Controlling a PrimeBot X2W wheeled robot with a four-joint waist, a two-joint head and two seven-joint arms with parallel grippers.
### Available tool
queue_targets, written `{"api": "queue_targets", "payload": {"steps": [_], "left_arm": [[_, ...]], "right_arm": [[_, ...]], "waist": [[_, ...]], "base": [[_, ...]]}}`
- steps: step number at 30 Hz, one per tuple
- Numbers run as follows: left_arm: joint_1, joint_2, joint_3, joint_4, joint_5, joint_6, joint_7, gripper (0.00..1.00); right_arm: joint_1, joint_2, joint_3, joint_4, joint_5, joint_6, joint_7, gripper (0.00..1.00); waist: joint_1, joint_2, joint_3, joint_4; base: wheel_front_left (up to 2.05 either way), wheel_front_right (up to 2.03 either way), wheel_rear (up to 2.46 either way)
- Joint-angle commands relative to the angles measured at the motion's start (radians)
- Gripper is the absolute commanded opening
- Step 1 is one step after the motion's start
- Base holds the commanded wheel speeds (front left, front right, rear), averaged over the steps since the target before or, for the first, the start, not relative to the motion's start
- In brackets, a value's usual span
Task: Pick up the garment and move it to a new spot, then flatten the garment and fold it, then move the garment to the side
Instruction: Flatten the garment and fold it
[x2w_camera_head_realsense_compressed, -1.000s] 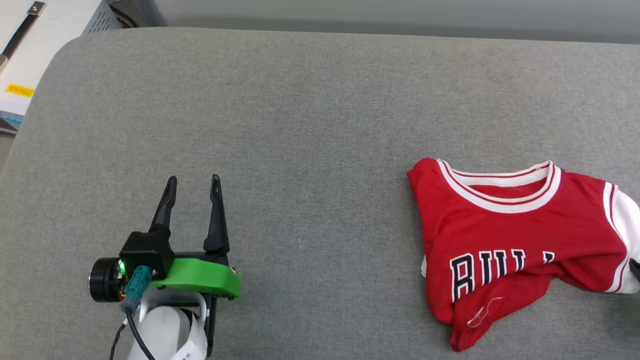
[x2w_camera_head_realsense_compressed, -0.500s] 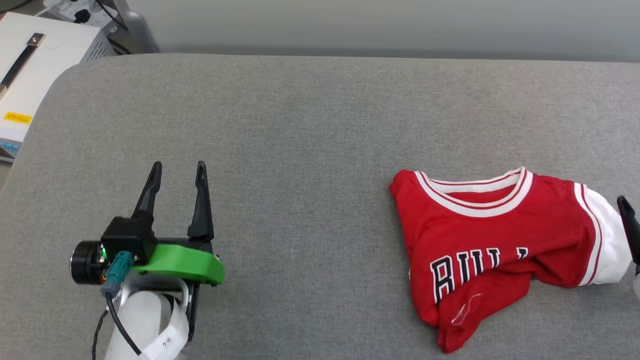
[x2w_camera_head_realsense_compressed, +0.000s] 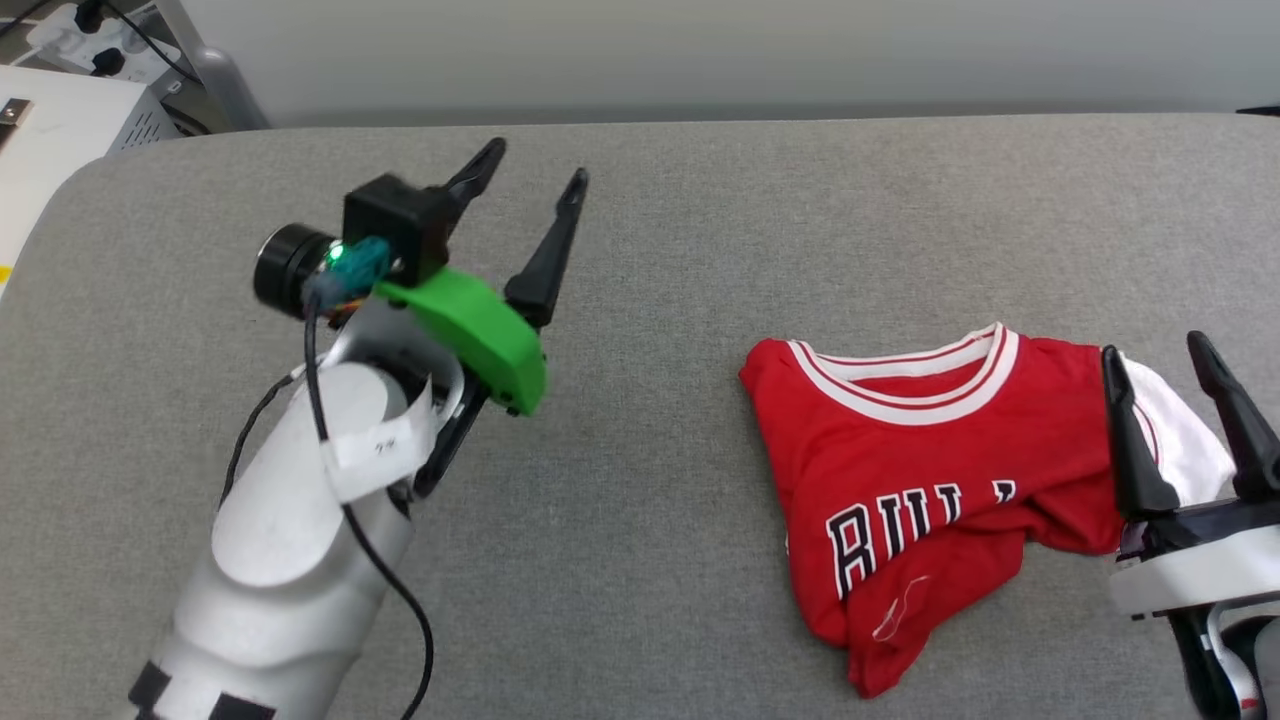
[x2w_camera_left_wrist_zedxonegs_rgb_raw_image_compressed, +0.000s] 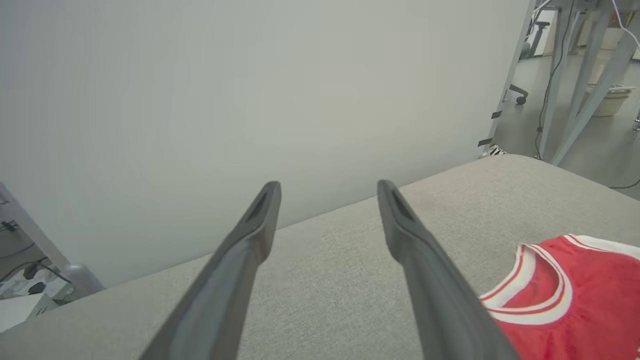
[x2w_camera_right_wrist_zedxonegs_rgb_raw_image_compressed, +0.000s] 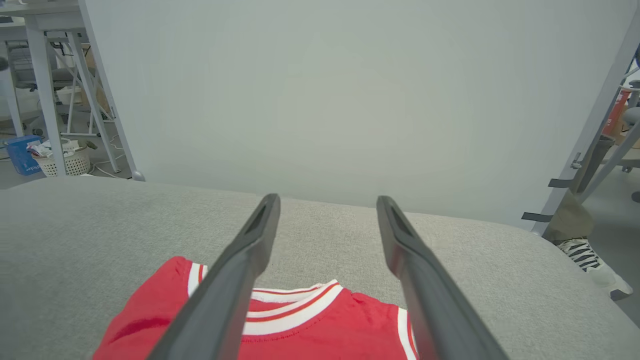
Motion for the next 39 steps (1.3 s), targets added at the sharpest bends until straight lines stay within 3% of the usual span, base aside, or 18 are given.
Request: {"api": "queue_targets", "payload": {"steps": [1, 9, 15, 19, 24, 34, 35, 36, 37, 39], "left_arm": [[-0.057, 0.019, -0.049, 0.011, -0.059, -0.003, 0.057, 1.0], [-0.298, 0.042, -0.366, 0.065, -0.361, -0.003, 0.426, 1.0], [-0.419, 0.031, -0.569, 0.099, -0.477, -0.003, 0.603, 1.0], [-0.467, 0.042, -0.712, 0.126, -0.495, -0.003, 0.662, 1.0], [-0.494, 0.058, -0.82, 0.195, -0.506, -0.003, 0.654, 1.0], [-0.408, 0.063, -0.873, 0.244, -0.456, -0.003, 0.721, 1.0], [-0.397, 0.065, -0.873, 0.238, -0.442, -0.003, 0.726, 0.61], [-0.387, 0.067, -0.873, 0.23, -0.43, -0.003, 0.717, 0.12], [-0.38, 0.068, -0.873, 0.224, -0.424, -0.003, 0.707, 0.0], [-0.381, 0.071, -0.873, 0.209, -0.435, -0.003, 0.657, 0.0]], "right_arm": [[0.019, 0.01, 0.003, -0.018, -0.016, -0.001, -0.008, 1.0], [0.007, 0.038, 0.039, -0.024, -0.047, -0.001, -0.007, 1.0], [-0.039, 0.057, 0.071, -0.009, -0.058, -0.001, -0.008, 1.0], [-0.075, 0.074, 0.088, 0.001, -0.065, -0.001, -0.009, 1.0], [-0.111, 0.097, 0.099, 0.007, -0.069, -0.001, -0.009, 1.0], [-0.151, 0.112, 0.099, 0.032, -0.082, -0.001, -0.009, 1.0], [-0.152, 0.112, 0.097, 0.033, -0.084, -0.001, -0.009, 1.0], [-0.152, 0.111, 0.096, 0.036, -0.088, -0.001, -0.009, 1.0], [-0.152, 0.11, 0.093, 0.038, -0.091, -0.001, -0.009, 1.0], [-0.148, 0.108, 0.086, 0.042, -0.095, -0.001, -0.009, 1.0]], "waist": [[0.0, 0.0, 0.015, -0.013], [0.0, 0.0, 0.065, -0.066], [0.0, 0.0, 0.12, -0.117], [0.0, 0.0, 0.163, -0.154], [0.0, 0.0, 0.219, -0.193], [0.0, 0.0, 0.283, -0.212], [0.0, 0.0, 0.283, -0.209], [0.0, 0.0, 0.28, -0.204], [0.0, 0.0, 0.274, -0.199], [0.0, 0.0, 0.257, -0.183]], "base": [[0.0, 0.0, 0.0], [0.0, 0.0, 0.0], [0.0, 0.0, 0.0], [0.0, 0.0, 0.0], [0.0, 0.0, 0.0], [0.0, 0.0, 0.0], [0.0, 0.0, 0.0], [0.0, 0.0, 0.0], [0.0, 0.0, 0.0], [0.0, 0.0, 0.0]]}}
